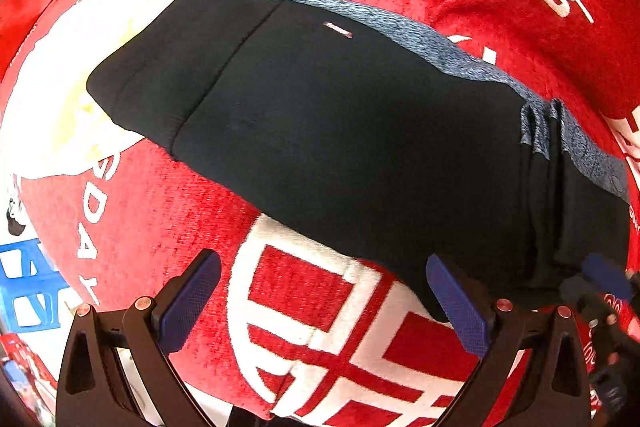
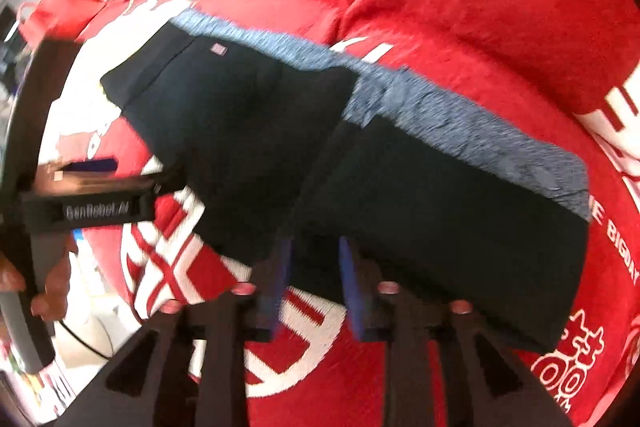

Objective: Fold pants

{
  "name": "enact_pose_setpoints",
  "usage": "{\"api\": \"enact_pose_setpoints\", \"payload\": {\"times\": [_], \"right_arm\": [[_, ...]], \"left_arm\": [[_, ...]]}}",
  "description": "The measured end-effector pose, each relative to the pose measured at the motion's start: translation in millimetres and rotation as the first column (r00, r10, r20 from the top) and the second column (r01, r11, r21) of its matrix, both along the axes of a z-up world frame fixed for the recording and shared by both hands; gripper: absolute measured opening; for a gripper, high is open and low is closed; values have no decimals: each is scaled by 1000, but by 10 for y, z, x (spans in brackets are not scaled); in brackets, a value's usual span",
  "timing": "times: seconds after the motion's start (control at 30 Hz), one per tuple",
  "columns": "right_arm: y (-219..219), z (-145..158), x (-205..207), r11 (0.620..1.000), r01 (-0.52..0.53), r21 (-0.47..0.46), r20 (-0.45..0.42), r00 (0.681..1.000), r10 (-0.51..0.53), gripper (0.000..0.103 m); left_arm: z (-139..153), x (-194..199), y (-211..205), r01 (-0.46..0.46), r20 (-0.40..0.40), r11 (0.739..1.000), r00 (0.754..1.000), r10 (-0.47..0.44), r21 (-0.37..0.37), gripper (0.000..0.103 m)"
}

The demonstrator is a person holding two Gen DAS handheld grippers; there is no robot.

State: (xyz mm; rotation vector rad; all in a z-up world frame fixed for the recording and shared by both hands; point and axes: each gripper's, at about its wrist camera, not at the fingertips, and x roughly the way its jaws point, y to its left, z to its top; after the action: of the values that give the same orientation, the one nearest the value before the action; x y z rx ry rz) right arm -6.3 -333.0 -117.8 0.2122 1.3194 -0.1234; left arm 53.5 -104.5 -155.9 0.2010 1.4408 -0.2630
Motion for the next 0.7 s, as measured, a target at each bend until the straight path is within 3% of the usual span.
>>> {"api": "enact_pose_setpoints", "payload": {"times": [0.03,0.2,0.43,0.7], "right_arm": [[-30,20,23,1000,18,-6,3,1000,-18,54],[-152,-22,188,996,90,-26,-12,996,-91,54],[-160,-323,181,977,210,42,-90,974,-206,55],[77,-339,227,984,165,-71,-120,978,-172,58]], "left_arm": [[-2,11,23,-2,-1,1000,1000,2,-1,103],[-20,44,121,0,-9,1000,1000,0,-8,103],[10,85,292,4,-23,1000,1000,-5,-29,103],[12,136,494,8,-47,998,999,-11,-66,103]]}}
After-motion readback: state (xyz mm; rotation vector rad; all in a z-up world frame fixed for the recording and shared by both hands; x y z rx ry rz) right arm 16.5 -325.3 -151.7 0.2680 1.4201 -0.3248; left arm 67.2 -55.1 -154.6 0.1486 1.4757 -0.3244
